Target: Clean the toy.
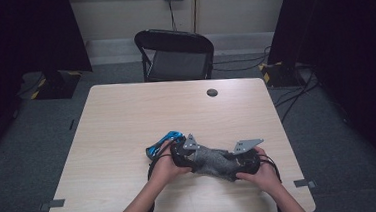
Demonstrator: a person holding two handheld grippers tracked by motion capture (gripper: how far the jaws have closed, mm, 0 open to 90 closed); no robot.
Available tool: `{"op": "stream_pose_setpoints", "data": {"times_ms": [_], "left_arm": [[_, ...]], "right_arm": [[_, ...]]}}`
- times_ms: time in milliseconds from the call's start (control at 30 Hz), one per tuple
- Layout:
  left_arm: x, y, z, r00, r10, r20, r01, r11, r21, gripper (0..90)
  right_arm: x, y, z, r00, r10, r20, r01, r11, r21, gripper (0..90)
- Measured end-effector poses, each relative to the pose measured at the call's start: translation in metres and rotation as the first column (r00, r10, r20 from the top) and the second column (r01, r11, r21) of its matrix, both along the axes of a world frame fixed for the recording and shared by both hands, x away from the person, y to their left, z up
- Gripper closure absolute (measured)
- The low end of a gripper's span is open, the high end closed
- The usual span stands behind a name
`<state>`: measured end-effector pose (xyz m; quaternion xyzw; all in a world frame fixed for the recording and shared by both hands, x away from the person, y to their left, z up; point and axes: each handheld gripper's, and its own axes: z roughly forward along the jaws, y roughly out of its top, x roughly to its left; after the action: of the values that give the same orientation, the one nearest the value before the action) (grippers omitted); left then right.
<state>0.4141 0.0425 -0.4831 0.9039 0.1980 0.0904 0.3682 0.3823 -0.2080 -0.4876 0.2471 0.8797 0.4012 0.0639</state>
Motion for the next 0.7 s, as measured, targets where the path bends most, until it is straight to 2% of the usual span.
{"op": "stream_pose_setpoints", "data": {"times_ms": [67,167,300,367,467,500,600,633,700], "left_arm": [[0.001,0.0,0.001,1.0,-0.001,-0.002,0.001,1.0,-0.001,36.8],[0.003,0.002,0.005,1.0,-0.004,-0.005,0.003,0.9994,-0.035,36.1],[0.007,0.012,0.02,0.9999,0.012,0.012,-0.011,0.9968,-0.08,33.2],[0.009,0.019,0.027,0.9997,0.021,0.012,-0.019,0.9951,-0.097,29.7],[0.014,0.035,0.035,0.998,0.059,0.022,-0.057,0.9927,-0.107,23.8],[0.015,0.042,0.037,0.9967,0.08,0.014,-0.078,0.9907,-0.111,23.8],[0.022,0.06,0.037,0.9887,0.149,-0.018,-0.15,0.9847,-0.089,18.5],[0.023,0.066,0.035,0.9874,0.158,-0.012,-0.158,0.984,-0.082,18.6],[0.026,0.075,0.032,0.9821,0.186,-0.026,-0.188,0.9784,-0.086,18.6]], "right_arm": [[0.001,0.001,0.0,0.9999,-0.012,-0.006,0.012,1.0,-0.004,30.8],[0.006,0.004,0.0,0.9999,-0.008,0.007,0.008,1.0,0.002,30.7],[0.008,0.006,-0.004,0.9998,-0.022,0.004,0.022,1.0,-0.004,34.1],[0.007,0.005,-0.006,0.9992,-0.035,0.018,0.036,0.999,-0.006,38.0],[0.005,0.007,-0.008,0.9968,-0.071,0.035,0.072,0.997,-0.019,43.2],[0.005,0.007,-0.008,0.9968,-0.071,0.035,0.072,0.997,-0.019,43.2],[0.004,0.009,-0.009,0.9943,-0.09,0.058,0.091,0.995,-0.028,47.0],[0.003,0.009,-0.009,0.9924,-0.107,0.061,0.109,0.994,-0.025,50.8],[0.003,0.008,-0.009,0.9915,-0.116,0.06,0.117,0.993,-0.022,52.2]]}}
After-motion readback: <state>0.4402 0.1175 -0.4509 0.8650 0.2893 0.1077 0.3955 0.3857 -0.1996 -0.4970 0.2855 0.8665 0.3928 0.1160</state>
